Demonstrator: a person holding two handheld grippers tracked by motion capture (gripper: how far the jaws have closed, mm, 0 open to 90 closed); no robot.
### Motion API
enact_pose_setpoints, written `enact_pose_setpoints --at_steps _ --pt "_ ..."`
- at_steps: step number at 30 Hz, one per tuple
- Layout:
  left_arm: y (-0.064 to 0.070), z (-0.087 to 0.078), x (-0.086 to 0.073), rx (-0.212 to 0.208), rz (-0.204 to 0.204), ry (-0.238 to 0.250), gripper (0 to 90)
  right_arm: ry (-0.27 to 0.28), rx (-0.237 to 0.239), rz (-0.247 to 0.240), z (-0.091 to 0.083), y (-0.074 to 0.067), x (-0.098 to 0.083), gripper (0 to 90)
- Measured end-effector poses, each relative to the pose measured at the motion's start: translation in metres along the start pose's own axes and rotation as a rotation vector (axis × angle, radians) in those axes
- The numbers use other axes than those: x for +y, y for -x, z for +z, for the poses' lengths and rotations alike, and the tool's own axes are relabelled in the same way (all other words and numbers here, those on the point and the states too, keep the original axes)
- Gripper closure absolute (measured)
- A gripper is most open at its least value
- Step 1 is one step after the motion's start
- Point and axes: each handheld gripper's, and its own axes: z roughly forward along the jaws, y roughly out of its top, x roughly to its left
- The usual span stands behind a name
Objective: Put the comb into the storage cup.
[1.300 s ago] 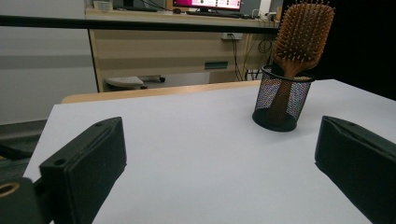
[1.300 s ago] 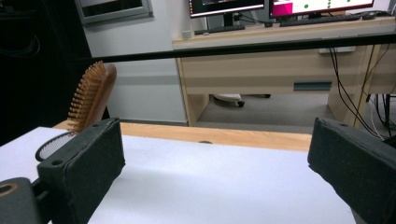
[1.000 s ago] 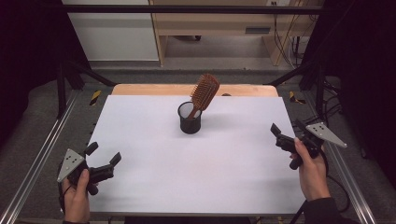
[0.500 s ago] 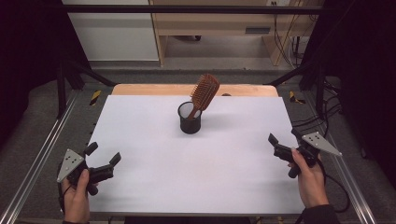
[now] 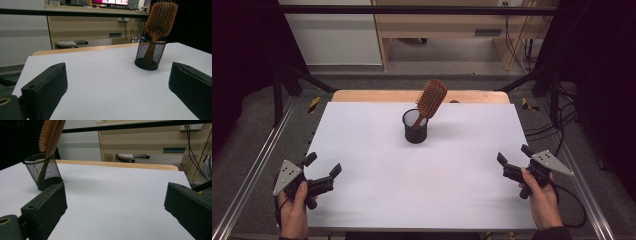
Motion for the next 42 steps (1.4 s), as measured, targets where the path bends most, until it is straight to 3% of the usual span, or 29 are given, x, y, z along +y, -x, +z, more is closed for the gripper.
enact_pose_setpoints --at_steps 22,42 --pt "0.001 0.0 0.001 -0.011 0.003 0.006 2.4 -0.032 0.083 -0.018 0.006 -0.015 -0.016 4.3" --pt "0.002 0.001 0.001 -0.023 0.002 0.01 2.4 -0.029 0.13 -0.077 0.015 -0.031 -0.023 4.2"
